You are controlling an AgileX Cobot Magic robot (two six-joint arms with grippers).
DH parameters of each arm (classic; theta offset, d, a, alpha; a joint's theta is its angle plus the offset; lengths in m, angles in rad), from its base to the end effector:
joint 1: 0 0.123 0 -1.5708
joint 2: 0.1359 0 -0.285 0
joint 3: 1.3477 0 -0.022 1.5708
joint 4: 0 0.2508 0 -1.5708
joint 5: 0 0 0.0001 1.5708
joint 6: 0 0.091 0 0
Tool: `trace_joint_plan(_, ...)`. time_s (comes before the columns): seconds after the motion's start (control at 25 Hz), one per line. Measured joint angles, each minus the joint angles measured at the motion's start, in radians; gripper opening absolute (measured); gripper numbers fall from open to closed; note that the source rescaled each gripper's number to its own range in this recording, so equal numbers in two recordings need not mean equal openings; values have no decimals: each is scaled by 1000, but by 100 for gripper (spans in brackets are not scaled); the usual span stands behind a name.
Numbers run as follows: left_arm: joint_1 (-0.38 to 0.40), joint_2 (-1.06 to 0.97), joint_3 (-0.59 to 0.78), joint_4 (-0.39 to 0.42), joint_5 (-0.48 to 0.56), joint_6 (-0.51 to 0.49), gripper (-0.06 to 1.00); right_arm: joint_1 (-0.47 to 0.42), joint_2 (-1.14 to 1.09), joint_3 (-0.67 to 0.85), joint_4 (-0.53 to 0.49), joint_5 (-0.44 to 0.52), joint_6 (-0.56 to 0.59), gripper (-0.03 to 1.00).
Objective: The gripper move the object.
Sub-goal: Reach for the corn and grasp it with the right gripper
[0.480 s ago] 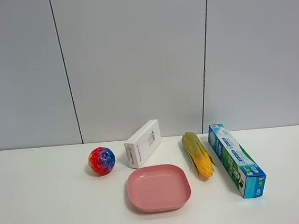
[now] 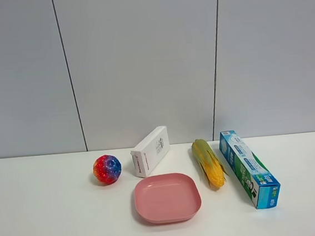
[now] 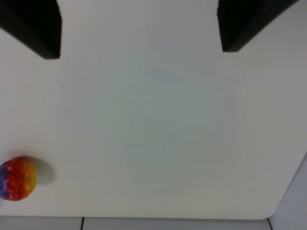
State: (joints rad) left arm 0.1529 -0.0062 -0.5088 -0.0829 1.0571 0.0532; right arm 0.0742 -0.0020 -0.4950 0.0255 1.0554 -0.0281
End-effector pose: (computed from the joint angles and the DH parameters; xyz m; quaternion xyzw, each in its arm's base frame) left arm -0.0058 -0.0075 0.2802 -0.0404 0.8467 0.0132 0.5304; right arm -0.0045 0.0017 0.2763 -0.0440 0.8514 0.0248 0.5220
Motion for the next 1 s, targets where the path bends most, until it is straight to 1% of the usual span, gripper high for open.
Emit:
trace_joint_plan(0.88,0,0,0,0,0,0,100,0,0,0,1,0,0,100)
trace_joint_plan(1.0,0,0,0,0,0,0,100,0,0,-6,13,-1,-15,100)
